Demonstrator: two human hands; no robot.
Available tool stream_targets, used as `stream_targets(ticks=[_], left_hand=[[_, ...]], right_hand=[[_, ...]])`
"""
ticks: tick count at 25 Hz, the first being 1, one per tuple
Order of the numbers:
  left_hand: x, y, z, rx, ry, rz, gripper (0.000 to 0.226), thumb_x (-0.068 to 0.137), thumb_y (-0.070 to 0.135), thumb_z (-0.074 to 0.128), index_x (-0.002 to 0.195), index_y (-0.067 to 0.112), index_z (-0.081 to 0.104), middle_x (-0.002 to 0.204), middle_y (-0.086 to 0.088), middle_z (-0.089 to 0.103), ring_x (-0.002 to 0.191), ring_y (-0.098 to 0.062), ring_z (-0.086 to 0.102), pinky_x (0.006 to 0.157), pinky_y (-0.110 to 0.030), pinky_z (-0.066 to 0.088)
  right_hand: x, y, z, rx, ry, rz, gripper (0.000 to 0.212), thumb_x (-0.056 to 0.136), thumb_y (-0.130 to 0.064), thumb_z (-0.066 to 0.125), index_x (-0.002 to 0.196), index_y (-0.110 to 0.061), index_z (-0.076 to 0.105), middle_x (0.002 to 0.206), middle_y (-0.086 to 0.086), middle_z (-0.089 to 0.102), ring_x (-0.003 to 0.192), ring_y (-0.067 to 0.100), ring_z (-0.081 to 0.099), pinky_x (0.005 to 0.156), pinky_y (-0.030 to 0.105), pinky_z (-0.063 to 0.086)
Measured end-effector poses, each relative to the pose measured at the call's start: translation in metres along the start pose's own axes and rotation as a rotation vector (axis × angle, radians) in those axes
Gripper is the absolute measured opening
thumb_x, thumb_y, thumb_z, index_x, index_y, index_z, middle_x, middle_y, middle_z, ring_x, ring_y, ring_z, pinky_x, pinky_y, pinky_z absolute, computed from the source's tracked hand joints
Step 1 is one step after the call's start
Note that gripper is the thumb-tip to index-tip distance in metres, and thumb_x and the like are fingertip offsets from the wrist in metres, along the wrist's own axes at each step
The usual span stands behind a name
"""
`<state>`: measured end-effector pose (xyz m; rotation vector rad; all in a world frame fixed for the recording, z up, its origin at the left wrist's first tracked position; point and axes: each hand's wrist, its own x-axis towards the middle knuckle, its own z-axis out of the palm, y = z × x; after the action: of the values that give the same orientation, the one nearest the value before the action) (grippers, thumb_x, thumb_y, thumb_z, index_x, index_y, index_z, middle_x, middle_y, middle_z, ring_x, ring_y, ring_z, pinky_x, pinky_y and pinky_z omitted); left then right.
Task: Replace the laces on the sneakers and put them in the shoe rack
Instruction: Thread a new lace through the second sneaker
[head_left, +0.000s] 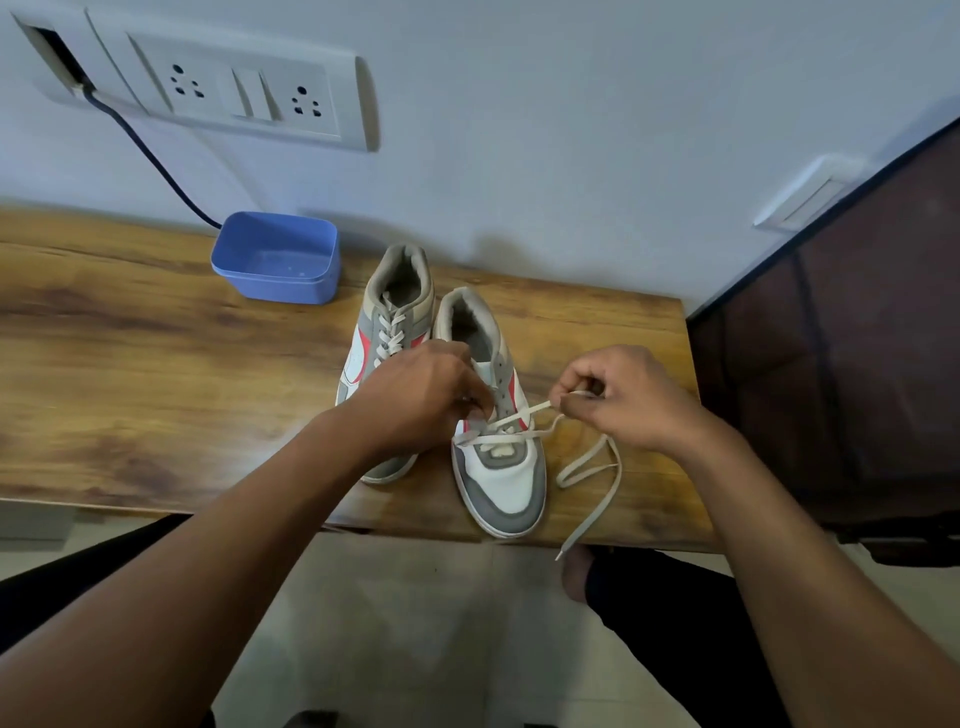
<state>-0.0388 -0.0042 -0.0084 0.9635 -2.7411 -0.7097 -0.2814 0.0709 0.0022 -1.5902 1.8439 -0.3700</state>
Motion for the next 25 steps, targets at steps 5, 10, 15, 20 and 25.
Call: stream_targets(ticks=[5,10,15,20,25], left_hand=[[0.001,-0.001,0.002,-0.001,-0.019,0.016,0.023,0.090,0.025,0.074,0.111,0.033,0.079,0.086,0.011,0.045,0.084,-0.008,0.043,0.065,-0.026,0.037],[0.000,-0.002,0.001,-0.002,-0.017,0.013,0.023,0.090,0.023,0.074,0.109,0.033,0.079,0.088,0.010,0.047,0.085,-0.009,0.045,0.069,-0.027,0.039],[0.002,-0.002,0.001,0.005,-0.025,0.027,0.025,0.089,0.018,0.074,0.110,0.032,0.079,0.089,0.010,0.049,0.085,-0.011,0.046,0.070,-0.030,0.046],[0.001,-0.001,0.002,0.006,-0.040,0.011,0.025,0.091,0.020,0.073,0.111,0.033,0.078,0.093,0.009,0.052,0.086,-0.011,0.048,0.072,-0.032,0.050],[-0.002,-0.002,0.003,-0.004,-0.032,0.008,0.024,0.090,0.016,0.072,0.107,0.031,0.079,0.093,0.007,0.052,0.088,-0.015,0.052,0.070,-0.031,0.048]], right_hand=[[-0.003,-0.014,0.022,0.004,-0.076,-0.109,0.003,0.093,-0.025,0.079,0.093,-0.028,0.079,0.085,-0.014,0.074,0.078,0.002,0.068,0.071,0.029,0.056],[-0.003,-0.004,0.000,0.045,0.067,-0.016,0.009,0.095,-0.024,0.075,0.089,-0.031,0.076,0.085,-0.013,0.073,0.076,0.002,0.067,0.066,0.025,0.050],[-0.002,-0.012,0.016,-0.013,0.024,-0.103,0.005,0.093,-0.027,0.078,0.090,-0.031,0.077,0.083,-0.012,0.074,0.077,0.006,0.068,0.074,0.043,0.061],[-0.003,-0.011,0.020,-0.022,-0.065,-0.093,0.006,0.094,-0.023,0.076,0.095,-0.029,0.075,0.089,-0.012,0.074,0.082,0.004,0.069,0.080,0.042,0.061],[0.000,-0.010,0.017,0.067,0.027,-0.102,0.010,0.093,-0.019,0.079,0.092,-0.028,0.077,0.086,-0.011,0.074,0.079,0.001,0.068,0.071,0.022,0.056]])
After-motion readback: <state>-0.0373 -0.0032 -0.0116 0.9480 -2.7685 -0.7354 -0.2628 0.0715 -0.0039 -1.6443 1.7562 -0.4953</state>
